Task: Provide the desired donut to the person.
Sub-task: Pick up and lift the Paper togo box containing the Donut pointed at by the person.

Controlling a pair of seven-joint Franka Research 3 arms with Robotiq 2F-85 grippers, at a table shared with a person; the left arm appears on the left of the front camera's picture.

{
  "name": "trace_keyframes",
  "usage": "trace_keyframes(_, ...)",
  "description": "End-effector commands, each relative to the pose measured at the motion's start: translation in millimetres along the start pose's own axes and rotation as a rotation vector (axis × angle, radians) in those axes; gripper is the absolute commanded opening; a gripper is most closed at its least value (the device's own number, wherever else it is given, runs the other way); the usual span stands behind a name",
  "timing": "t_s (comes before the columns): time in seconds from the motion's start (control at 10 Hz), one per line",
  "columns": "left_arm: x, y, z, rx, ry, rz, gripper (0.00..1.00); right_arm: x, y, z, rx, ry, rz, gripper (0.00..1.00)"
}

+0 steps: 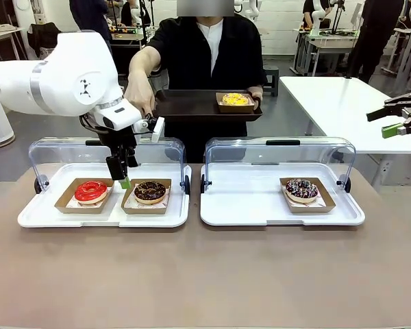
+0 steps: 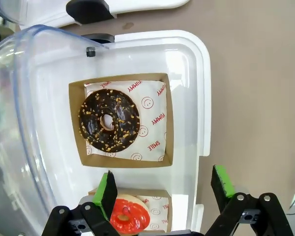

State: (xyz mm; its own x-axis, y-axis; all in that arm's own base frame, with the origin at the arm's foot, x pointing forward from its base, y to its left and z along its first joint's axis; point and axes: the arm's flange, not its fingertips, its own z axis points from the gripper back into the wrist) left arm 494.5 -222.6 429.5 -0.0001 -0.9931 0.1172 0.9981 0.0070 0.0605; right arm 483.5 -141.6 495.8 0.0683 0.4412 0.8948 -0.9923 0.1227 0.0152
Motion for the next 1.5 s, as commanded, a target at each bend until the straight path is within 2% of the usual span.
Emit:
trace_keyframes(0.0,-2.0,-3.3,-26.5,0.025,0.040,-0.022,1.00,0.3,0.9,-1.2,0.004,-0.006,0.000,1.00)
trace_keyframes(0.2,-9.3,-5.6,-44.6,0.030,0.100,0.005,1.00,0.3,0.9,-1.2,0.004,-0.006,0.000,1.00)
trace_keyframes(0.5,-12.9,-10.9,-57.1,0.022,0.089,0.034,1.00,0.3,0.9,-1.2,0.004,-0.006,0.000,1.00)
trace_keyframes(0.6,-12.1,-11.5,-57.4,0.046,0.116,0.062,1.00,0.3,0.9,-1.2,0.004,-0.006,0.000,1.00)
trace_keyframes(0.7,-13.1,-7.7,-54.2,-0.006,0.081,0.010,1.00,0.3,0.9,-1.2,0.004,-0.006,0.000,1.00)
trace_keyframes(1.2,-12.4,-8.1,-54.7,0.001,0.084,0.023,1.00,0.3,0.9,-1.2,0.004,-0.006,0.000,1.00)
trace_keyframes(1.4,-16.0,-13.5,-69.1,0.021,0.076,-0.021,1.00,0.3,0.9,-1.2,0.004,-0.006,0.000,1.00)
